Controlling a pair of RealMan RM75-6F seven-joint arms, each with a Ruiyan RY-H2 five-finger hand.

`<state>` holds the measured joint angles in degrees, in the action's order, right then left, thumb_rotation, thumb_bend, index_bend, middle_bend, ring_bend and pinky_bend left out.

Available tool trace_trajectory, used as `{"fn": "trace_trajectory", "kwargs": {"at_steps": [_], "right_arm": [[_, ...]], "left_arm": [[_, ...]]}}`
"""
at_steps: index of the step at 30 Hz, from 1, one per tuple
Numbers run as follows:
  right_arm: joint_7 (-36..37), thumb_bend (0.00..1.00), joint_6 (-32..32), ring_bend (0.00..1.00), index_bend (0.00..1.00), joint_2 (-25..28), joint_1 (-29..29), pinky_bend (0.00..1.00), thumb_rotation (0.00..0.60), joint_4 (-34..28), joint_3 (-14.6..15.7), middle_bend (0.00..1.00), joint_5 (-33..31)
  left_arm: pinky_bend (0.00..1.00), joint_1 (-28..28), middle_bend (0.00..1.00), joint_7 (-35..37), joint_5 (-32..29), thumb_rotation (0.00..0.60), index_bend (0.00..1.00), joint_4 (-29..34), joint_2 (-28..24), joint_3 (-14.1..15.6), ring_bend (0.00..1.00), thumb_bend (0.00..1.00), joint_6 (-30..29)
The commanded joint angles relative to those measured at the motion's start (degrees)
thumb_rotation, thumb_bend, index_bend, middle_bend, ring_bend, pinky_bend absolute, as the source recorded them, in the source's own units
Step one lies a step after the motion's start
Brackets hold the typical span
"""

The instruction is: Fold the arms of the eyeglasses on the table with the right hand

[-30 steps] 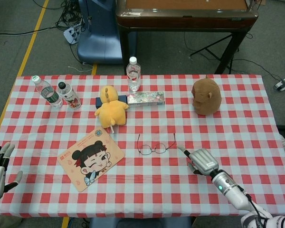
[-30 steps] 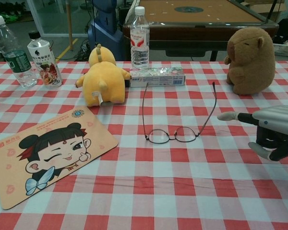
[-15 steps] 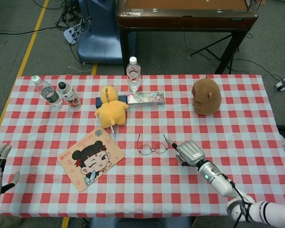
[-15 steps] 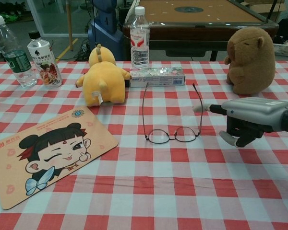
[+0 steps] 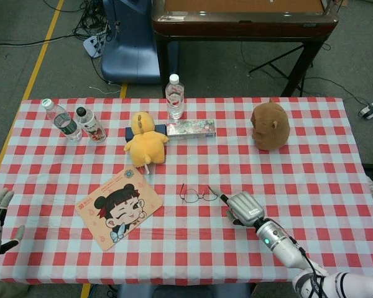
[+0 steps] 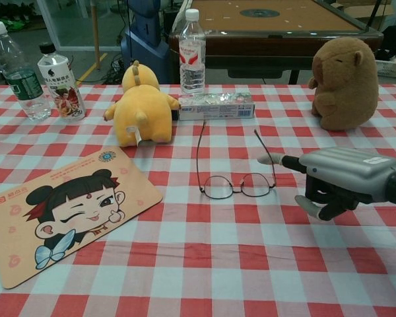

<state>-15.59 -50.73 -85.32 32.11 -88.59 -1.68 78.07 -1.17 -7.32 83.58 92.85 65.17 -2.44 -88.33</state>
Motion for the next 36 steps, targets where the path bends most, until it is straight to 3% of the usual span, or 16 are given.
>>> {"fn": "trace_trajectory", "kwargs": {"at_steps": [1, 20, 36], "right_arm": [[-1.56, 0.57, 1.41, 1.0, 0.0, -1.82, 0.99, 0.89, 0.6, 0.8, 0.06, 0.97, -1.18], [-7.72, 0.58, 4.99, 1.0, 0.0, -10.78, 5.67, 0.89, 0.6, 9.3, -1.39, 0.97, -7.27], [1.87, 0.58, -2.1, 1.0, 0.0, -2.69, 4.37, 0.89, 0.6, 1.27, -3.87, 0.97, -1.58]], "left_arm": [[0.0, 0.02, 0.0, 0.11, 0.0, 0.6, 0.0, -0.08, 0.04, -0.02, 0.0, 0.36, -0.03], [0.0, 0.96, 0.0, 2.45, -0.38, 0.6, 0.0, -1.72, -0.2, 0.27, 0.0, 0.36, -0.28], [0.0, 0.87, 0.0, 2.43, 0.72, 0.6, 0.0, -0.63, -0.82, 0.37, 0.0, 0.36, -0.46]]}}
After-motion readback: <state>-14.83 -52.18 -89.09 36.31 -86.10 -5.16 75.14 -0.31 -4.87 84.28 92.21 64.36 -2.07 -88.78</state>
